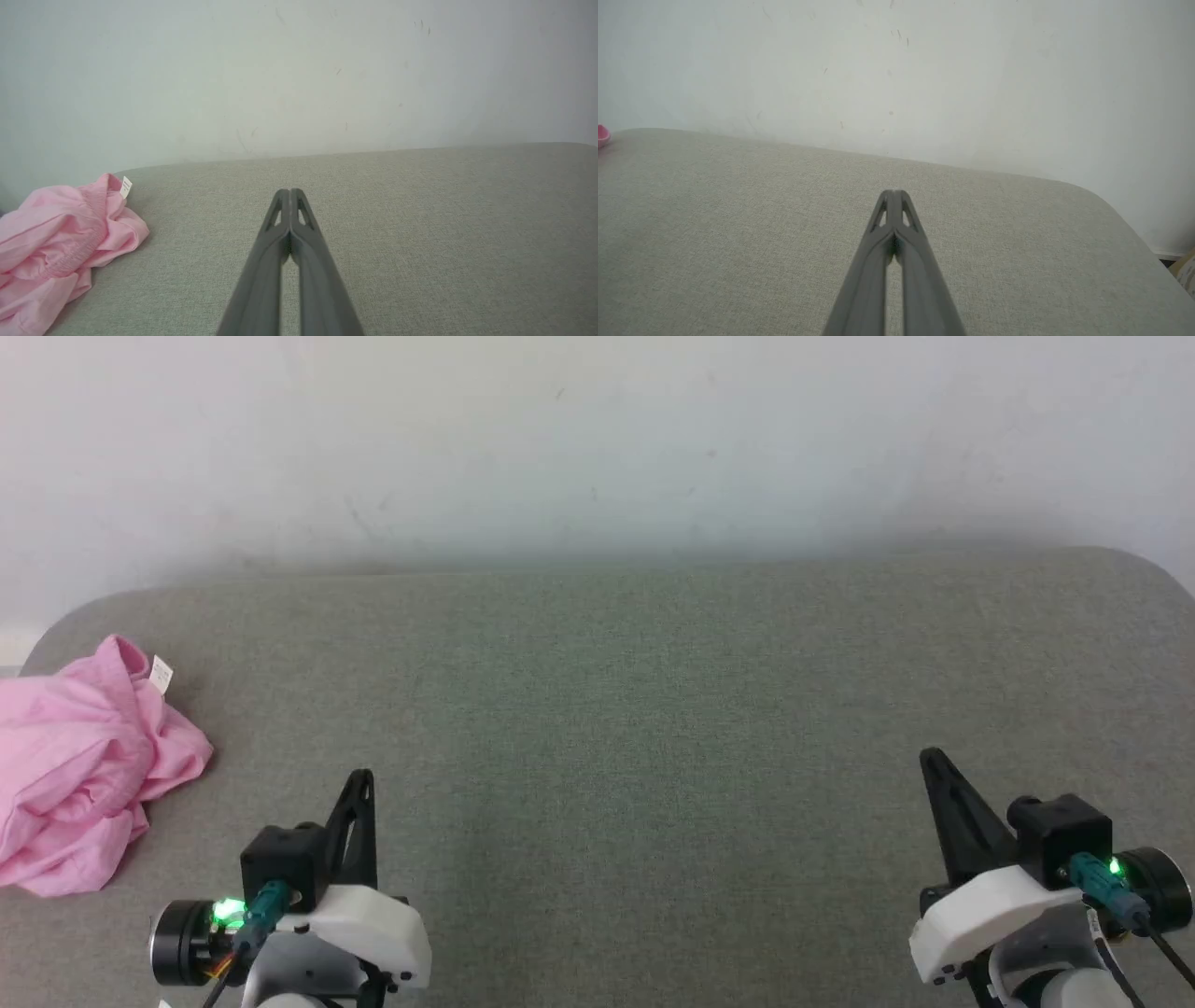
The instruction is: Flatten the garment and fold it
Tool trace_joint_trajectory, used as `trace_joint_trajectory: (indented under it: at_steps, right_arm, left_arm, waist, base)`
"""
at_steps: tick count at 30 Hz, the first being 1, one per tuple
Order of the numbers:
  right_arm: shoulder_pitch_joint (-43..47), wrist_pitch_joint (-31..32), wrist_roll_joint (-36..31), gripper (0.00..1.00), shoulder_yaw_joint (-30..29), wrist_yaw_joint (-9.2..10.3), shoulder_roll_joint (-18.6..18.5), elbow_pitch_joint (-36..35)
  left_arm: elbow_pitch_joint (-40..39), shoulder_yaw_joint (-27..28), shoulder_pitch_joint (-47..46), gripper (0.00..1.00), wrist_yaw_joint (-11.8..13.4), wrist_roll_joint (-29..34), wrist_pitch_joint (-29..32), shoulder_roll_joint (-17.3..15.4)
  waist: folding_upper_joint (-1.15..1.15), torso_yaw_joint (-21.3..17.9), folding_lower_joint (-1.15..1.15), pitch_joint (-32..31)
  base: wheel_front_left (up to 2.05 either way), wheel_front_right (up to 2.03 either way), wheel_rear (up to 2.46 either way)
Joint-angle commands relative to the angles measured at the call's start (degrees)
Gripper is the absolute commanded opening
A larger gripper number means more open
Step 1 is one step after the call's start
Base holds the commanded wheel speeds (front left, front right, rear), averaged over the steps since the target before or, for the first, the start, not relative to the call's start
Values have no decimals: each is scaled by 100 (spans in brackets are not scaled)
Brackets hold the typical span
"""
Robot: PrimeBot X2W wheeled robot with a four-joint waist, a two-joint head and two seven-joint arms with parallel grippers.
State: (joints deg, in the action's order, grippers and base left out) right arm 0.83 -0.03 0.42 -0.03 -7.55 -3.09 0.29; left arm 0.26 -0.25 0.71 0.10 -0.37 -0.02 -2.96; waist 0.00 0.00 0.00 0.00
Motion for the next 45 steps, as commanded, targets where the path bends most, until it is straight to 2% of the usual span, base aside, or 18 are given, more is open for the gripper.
trace_joint_trajectory:
  at_steps: [1,35,36,45]
  right_arm:
    - [-83,3,-42,0,3,6,22,-29]
    - [-83,3,-42,0,3,6,22,-29]
    - [0,0,0,100,0,0,0,0]
    - [5,-61,35,100,-40,0,-3,44]
  left_arm:
    - [-26,25,-71,0,-10,37,2,8]
    - [-26,25,-71,0,-10,37,2,8]
    - [0,0,0,100,0,0,0,0]
    - [58,-16,1,100,-5,-41,-62,0]
  waist:
    - [0,0,0,0]
    - [0,0,0,0]
    - [-1,0,0,0]
    - [-1,0,0,3]
  base:
    - [0,0,0]
    - [0,0,0]
    - [0,0,0]
    - [0,0,0]
